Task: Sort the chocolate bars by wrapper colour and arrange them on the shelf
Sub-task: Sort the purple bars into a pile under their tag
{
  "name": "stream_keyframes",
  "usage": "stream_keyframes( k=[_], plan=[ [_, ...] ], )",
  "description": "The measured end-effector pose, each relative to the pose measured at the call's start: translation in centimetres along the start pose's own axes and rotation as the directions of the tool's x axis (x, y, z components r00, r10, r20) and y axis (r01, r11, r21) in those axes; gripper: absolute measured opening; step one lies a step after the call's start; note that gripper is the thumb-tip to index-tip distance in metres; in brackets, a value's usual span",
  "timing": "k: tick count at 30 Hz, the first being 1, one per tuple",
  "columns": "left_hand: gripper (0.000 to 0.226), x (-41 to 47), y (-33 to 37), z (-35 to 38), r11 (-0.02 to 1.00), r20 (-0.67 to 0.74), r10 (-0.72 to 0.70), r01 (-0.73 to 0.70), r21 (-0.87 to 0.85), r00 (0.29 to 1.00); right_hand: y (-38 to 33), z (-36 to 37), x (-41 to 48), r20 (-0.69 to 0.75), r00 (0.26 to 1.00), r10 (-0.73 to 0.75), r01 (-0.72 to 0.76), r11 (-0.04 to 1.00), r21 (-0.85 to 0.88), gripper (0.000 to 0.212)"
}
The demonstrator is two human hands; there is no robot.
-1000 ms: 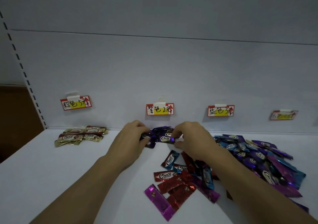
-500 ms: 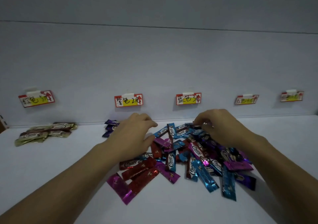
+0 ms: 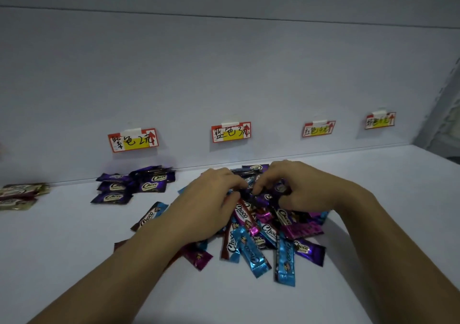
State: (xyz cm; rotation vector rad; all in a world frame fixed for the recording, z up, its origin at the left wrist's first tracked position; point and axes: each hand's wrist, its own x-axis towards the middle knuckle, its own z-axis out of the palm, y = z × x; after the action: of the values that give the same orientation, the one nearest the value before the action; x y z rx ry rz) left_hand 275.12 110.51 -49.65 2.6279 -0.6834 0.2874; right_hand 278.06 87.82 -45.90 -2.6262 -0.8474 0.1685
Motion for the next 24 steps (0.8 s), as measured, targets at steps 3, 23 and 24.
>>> stream_keyframes(
  k=[3,23,24],
  plan=[
    [0.034,-0.1,0.0,0.7,1.0,0.05,-0.006,0.005,0.017,0.999,0.0,-0.2,-0.2,0.0,1.0,0.007,-0.007,1.0,-0.01,0.05],
    [0.036,-0.5,0.9,0.9,0.995,-0.075,-0.1,0.1,0.0,0.992,0.9,-0.1,-0.3,-0.141,0.989,0.048,-0.027,0.988,0.15,0.025],
    [0.038,-0.4,0.8,1.0,0.994,-0.072,-0.11,0.11,-0.003,0.991,1.0,-0.1,-0.3,-0.16,0.986,0.045,-0.018,0.986,0.166,0.025]
  ],
)
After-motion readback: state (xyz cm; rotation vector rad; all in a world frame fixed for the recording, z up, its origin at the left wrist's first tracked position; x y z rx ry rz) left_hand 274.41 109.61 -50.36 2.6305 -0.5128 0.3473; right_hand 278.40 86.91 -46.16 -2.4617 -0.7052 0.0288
